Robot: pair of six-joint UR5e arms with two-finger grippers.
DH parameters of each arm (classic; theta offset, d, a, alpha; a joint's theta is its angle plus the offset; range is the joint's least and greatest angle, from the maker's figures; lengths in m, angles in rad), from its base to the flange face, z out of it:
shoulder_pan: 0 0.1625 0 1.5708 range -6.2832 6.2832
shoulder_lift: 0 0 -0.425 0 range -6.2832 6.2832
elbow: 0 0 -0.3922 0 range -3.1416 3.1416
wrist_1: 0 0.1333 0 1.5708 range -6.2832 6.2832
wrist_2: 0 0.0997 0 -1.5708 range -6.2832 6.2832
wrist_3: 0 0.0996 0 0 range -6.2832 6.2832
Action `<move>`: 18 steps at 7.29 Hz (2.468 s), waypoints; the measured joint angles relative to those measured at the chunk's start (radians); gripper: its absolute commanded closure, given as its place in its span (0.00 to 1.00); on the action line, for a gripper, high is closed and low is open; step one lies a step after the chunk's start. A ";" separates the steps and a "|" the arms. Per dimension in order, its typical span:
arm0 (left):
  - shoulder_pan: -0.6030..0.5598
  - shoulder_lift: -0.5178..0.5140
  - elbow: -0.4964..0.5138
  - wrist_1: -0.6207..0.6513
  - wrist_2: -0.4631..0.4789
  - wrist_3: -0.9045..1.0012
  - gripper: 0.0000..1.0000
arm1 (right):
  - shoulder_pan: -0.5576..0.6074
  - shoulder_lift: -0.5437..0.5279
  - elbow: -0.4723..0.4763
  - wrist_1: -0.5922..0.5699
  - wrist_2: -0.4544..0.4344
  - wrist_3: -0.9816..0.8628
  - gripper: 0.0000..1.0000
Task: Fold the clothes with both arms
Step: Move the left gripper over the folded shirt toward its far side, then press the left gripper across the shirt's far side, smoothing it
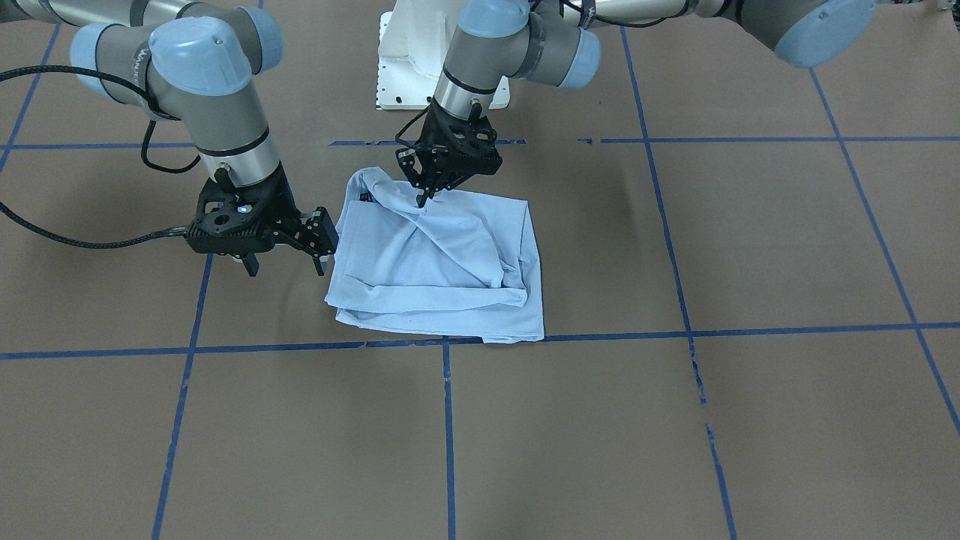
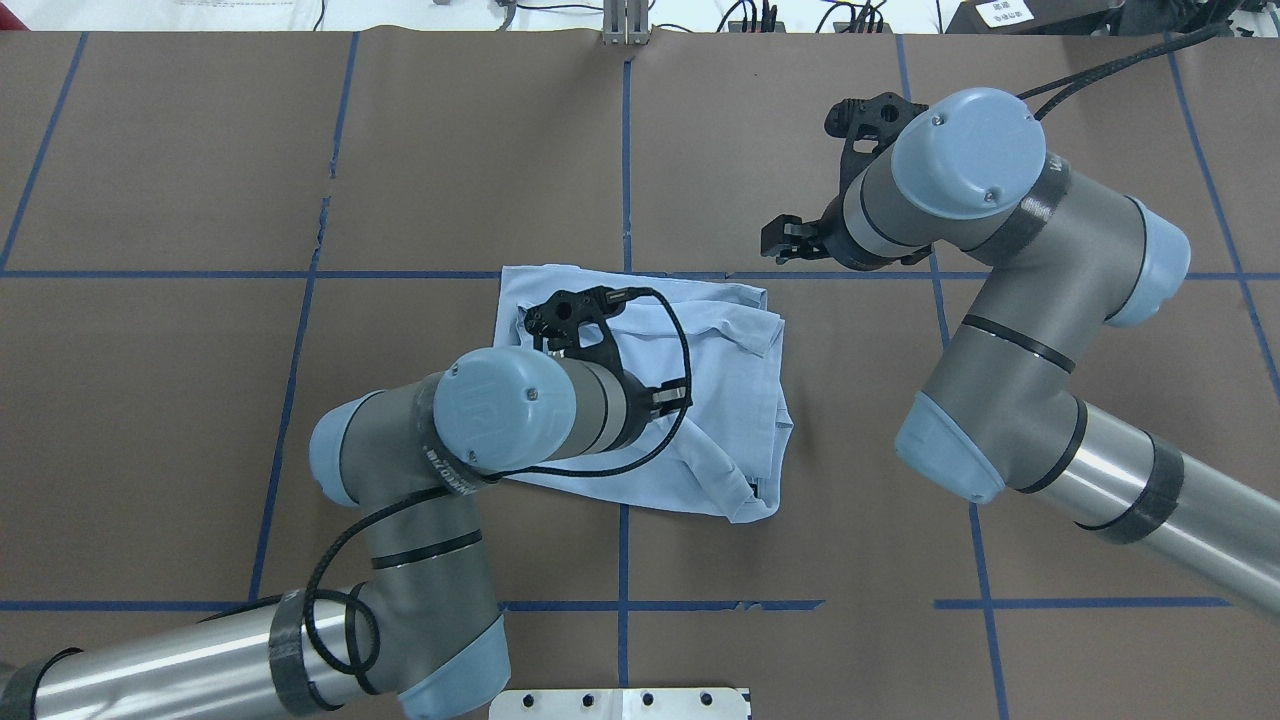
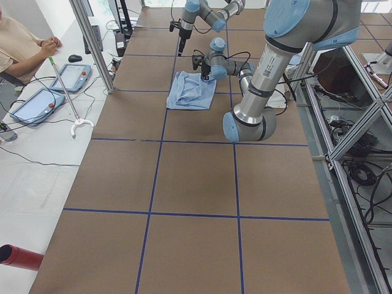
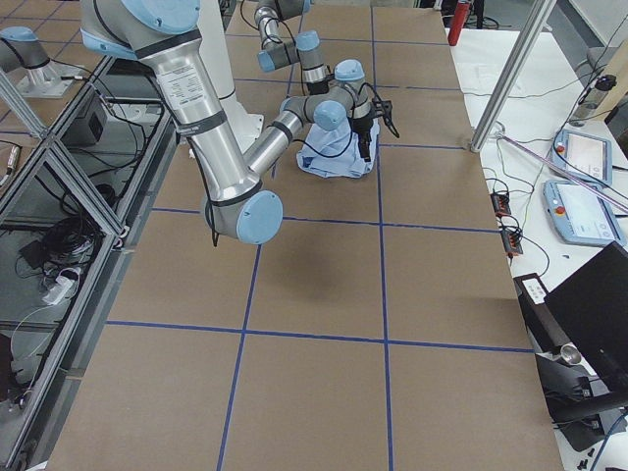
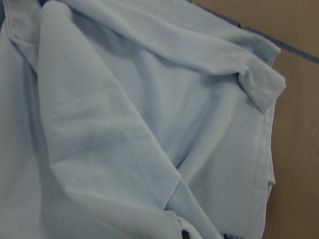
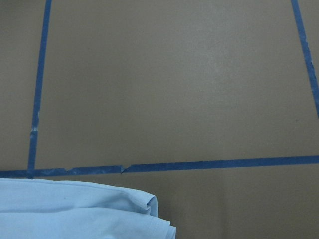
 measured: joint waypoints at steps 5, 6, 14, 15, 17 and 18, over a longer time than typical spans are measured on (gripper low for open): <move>-0.113 -0.293 0.459 -0.073 0.003 0.009 1.00 | 0.009 -0.008 0.000 0.000 0.008 -0.007 0.00; -0.123 -0.321 0.507 -0.087 0.005 0.009 0.55 | 0.009 -0.009 0.000 0.000 0.008 -0.007 0.00; -0.216 -0.114 0.334 -0.099 -0.116 0.362 0.09 | 0.006 -0.004 -0.005 0.002 0.005 -0.005 0.00; -0.218 -0.093 0.318 -0.098 -0.117 0.375 0.16 | 0.005 -0.004 -0.005 0.002 0.005 -0.005 0.00; -0.217 -0.058 0.283 -0.099 -0.119 0.374 0.26 | 0.006 -0.004 -0.005 0.002 0.005 -0.005 0.00; -0.211 -0.023 0.242 -0.099 -0.118 0.371 0.32 | 0.007 -0.004 -0.005 0.002 0.005 -0.005 0.00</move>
